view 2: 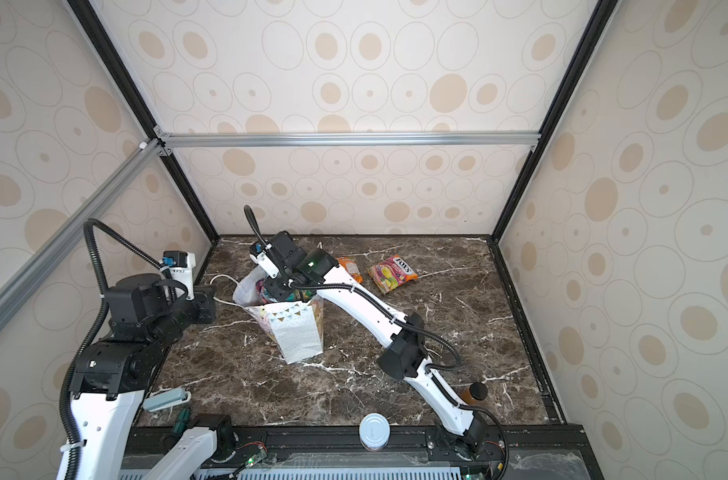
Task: Place the snacks into the paper bag
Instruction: 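Lift the right gripper out of the bag and move toward the pink packet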
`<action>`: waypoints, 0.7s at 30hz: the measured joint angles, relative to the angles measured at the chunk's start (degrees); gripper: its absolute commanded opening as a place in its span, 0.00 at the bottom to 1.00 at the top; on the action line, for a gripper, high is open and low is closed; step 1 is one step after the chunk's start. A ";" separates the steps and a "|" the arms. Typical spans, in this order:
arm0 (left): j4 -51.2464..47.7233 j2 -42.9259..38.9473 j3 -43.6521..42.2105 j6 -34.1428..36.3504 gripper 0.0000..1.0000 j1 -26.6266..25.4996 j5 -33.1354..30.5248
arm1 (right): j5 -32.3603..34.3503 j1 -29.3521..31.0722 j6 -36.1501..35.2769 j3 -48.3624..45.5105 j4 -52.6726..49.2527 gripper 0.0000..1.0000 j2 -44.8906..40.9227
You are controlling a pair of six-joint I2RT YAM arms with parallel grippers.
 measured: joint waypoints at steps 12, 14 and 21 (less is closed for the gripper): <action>0.17 0.04 0.00 -0.04 0.00 0.00 0.37 | 1.75 0.00 1.86 -15.80 10.99 0.26 -25.03; 0.37 0.17 0.00 -0.04 0.00 0.00 0.79 | 3.28 0.00 2.45 -23.61 15.47 0.28 -33.27; 1.22 1.01 0.55 -0.28 0.00 0.00 2.99 | 11.52 -1.86 5.35 -45.13 24.02 0.30 -53.83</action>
